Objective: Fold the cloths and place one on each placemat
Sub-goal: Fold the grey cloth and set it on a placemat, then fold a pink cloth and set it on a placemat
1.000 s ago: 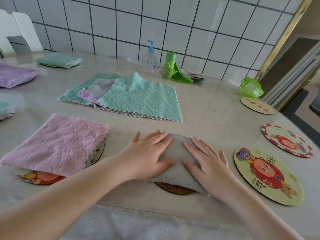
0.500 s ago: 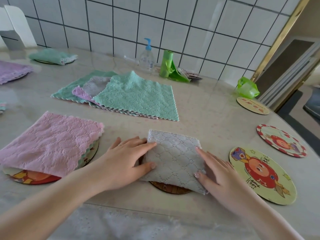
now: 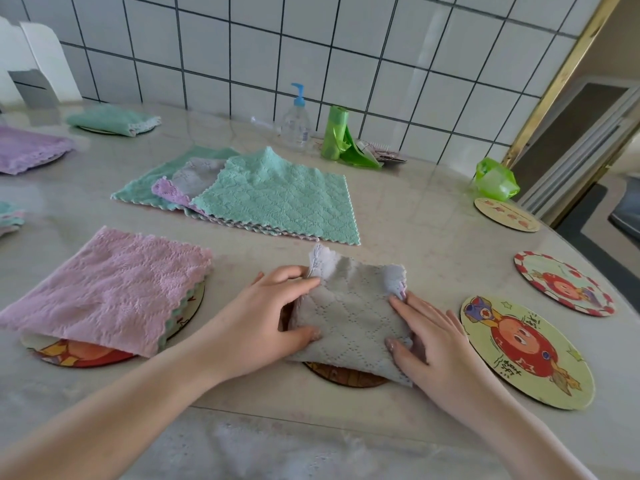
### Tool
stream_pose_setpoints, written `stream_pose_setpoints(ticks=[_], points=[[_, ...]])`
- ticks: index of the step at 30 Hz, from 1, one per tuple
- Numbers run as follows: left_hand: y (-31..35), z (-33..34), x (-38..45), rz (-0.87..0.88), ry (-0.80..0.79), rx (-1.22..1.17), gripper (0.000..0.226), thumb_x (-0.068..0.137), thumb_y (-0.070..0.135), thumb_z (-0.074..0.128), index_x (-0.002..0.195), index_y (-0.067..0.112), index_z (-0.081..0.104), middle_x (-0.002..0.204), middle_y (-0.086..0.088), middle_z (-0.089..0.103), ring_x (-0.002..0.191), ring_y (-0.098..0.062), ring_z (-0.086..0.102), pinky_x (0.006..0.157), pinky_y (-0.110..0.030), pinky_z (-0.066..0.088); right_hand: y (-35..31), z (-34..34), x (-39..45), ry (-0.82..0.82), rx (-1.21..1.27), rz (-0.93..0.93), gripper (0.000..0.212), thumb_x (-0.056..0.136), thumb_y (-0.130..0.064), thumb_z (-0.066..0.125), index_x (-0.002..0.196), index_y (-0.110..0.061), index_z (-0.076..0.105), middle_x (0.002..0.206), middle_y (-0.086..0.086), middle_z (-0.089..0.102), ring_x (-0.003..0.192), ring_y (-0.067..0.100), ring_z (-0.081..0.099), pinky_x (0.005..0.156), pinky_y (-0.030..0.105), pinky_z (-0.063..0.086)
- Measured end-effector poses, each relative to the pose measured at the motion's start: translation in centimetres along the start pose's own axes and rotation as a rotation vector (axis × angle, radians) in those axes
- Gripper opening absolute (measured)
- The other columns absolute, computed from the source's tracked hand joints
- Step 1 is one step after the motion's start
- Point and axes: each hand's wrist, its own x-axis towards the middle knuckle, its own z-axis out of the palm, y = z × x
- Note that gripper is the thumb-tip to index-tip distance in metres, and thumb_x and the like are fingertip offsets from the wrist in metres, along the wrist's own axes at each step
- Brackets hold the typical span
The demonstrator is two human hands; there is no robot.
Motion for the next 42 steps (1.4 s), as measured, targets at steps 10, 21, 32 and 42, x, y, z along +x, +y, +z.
stream_pose_setpoints(ticks=[10, 21, 32, 42], points=[[-0.4, -0.6, -0.2, -0.061, -0.052, 0.214, 0.085, 0.067, 0.082, 0.026, 0.141, 0.041, 0.025, 0.146, 0.019, 0.02, 0.137, -0.004, 0.015, 0.112, -0.029, 0.017, 0.5, -1.4, 1.2, -0.106, 0.02, 0.047, 0.058, 0.088, -0.051, 0.047, 0.14, -0.046, 0.023, 0.149, -0.025, 0.006, 0.141, -0.001, -0.002, 0.119, 0.037, 0.003], [-8.0, -8.1, 6.9, -0.185, -0.137, 0.542, 0.061, 0.086, 0.059, 0.045, 0.137, 0.027, 0.042, 0.148, 0.003, 0.033, 0.138, -0.014, 0.025, 0.115, -0.036, 0.017, -2.7, 1.2, 14.0, -0.141, -0.082, -0.045, 0.046, 0.091, -0.042, 0.047, 0.134, -0.025, 0.048, 0.154, -0.003, 0.025, 0.141, 0.017, 0.022, 0.115, 0.04, 0.02], [-13.3, -7.3, 7.6, -0.22, 0.17, 0.298, 0.032, 0.093, 0.026, 0.05, 0.12, 0.015, 0.061, 0.123, 0.001, 0.06, 0.113, -0.015, 0.054, 0.095, -0.029, 0.042, -2.9, 3.0, 15.4, 0.062, -0.106, 0.09, 0.048, 0.091, -0.03, 0.042, 0.137, -0.019, 0.043, 0.147, -0.006, 0.037, 0.131, 0.02, 0.033, 0.107, 0.03, 0.026], [-12.5, -8.1, 7.9, -0.137, 0.294, 0.231, 0.038, 0.098, 0.013, 0.04, 0.135, 0.013, 0.048, 0.144, 0.005, 0.041, 0.129, -0.01, 0.041, 0.104, -0.018, 0.023, -3.0, 2.4, 15.5, 0.205, 0.128, -0.007, 0.046, 0.091, -0.015, 0.044, 0.137, -0.018, 0.045, 0.146, -0.012, 0.036, 0.119, 0.009, 0.05, 0.096, 0.023, 0.038]])
